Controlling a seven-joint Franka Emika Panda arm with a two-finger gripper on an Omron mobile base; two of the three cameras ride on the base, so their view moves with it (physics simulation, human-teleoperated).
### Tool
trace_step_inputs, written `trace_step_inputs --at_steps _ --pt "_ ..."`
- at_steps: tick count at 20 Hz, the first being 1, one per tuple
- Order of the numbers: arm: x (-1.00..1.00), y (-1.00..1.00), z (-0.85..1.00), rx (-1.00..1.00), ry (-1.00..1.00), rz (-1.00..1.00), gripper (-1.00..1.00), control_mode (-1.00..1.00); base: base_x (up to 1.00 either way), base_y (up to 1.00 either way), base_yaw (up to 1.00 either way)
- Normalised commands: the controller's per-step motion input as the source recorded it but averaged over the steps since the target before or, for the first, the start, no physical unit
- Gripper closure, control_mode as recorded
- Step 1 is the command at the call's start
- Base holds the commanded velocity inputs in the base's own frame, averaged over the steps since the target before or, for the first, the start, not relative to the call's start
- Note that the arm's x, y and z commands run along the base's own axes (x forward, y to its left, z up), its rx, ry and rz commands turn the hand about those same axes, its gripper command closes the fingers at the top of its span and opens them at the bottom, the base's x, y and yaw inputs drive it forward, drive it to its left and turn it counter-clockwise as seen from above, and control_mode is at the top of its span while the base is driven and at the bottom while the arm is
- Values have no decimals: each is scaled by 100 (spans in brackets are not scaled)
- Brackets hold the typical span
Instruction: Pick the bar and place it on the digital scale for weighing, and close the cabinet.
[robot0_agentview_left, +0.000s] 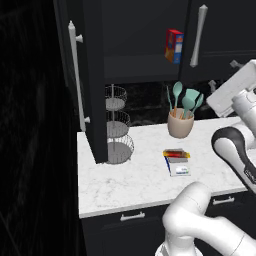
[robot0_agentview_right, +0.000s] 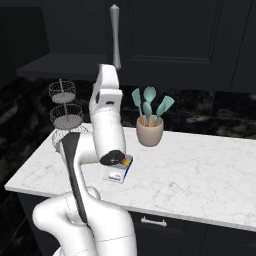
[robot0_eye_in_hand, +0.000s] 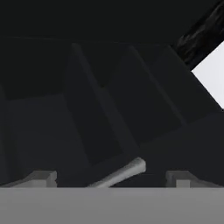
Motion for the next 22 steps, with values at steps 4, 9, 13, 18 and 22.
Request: trace_step_inputs --at_steps 4,9,13,18,22 --pt "-100 84 21 -38 0 7 -100 -100 0 0 0" --pt "-100 12 50 -14 -4 11 -100 -100 0 0 0" --pt "-100 0 56 -6 13 16 -100 -100 0 0 0" --pt "-100 0 -12 -1 40 26 -100 -100 0 0 0" --pt "-100 3 -25 0 46 41 -100 -100 0 0 0"
